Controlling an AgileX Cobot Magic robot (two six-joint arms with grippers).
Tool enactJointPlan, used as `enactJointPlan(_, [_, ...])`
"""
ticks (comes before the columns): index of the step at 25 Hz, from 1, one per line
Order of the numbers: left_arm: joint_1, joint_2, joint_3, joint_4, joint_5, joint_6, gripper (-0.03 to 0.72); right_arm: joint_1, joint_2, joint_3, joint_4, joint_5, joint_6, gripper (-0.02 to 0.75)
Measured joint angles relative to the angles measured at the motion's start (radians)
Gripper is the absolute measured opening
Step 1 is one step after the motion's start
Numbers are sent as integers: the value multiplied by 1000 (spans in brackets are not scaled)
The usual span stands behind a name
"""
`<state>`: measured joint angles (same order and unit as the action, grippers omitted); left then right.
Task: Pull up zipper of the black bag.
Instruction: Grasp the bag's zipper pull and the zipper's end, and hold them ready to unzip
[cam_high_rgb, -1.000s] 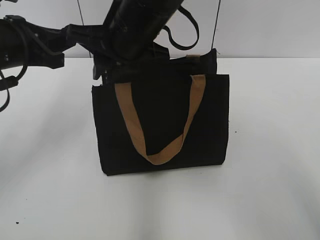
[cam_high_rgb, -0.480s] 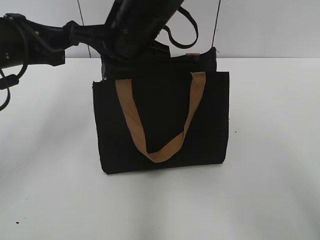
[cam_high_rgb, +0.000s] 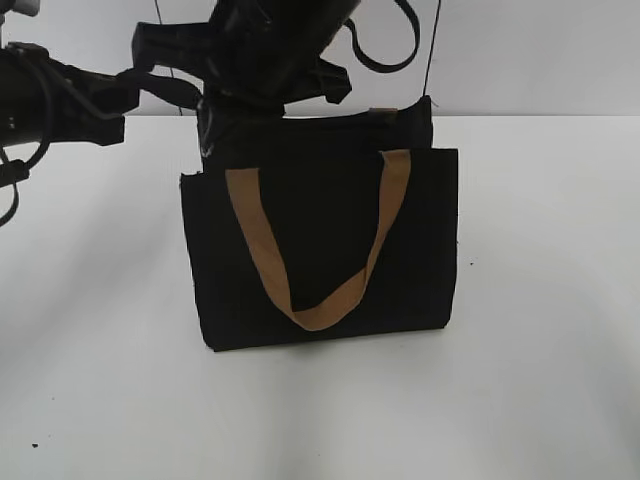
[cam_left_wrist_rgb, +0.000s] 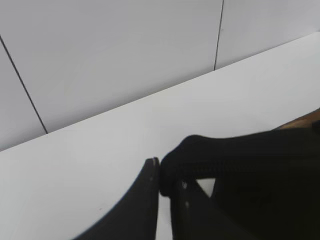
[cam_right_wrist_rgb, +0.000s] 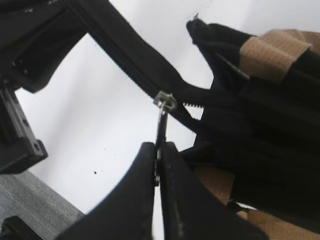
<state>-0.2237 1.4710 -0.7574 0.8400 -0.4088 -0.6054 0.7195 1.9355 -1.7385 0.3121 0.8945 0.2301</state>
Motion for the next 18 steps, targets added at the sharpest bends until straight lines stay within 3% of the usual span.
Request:
enactJointPlan(6, [-5, -34, 33, 7, 40, 0, 36, -43, 0, 0, 78, 57, -127, -9])
enactJointPlan(14, [-5, -99, 129, 3, 74, -55, 36, -167, 37, 0, 337, 156, -339, -9])
enactJointPlan(18, [-5, -116, 171, 3, 78, -68, 36, -212, 44, 0, 370, 226, -376, -9])
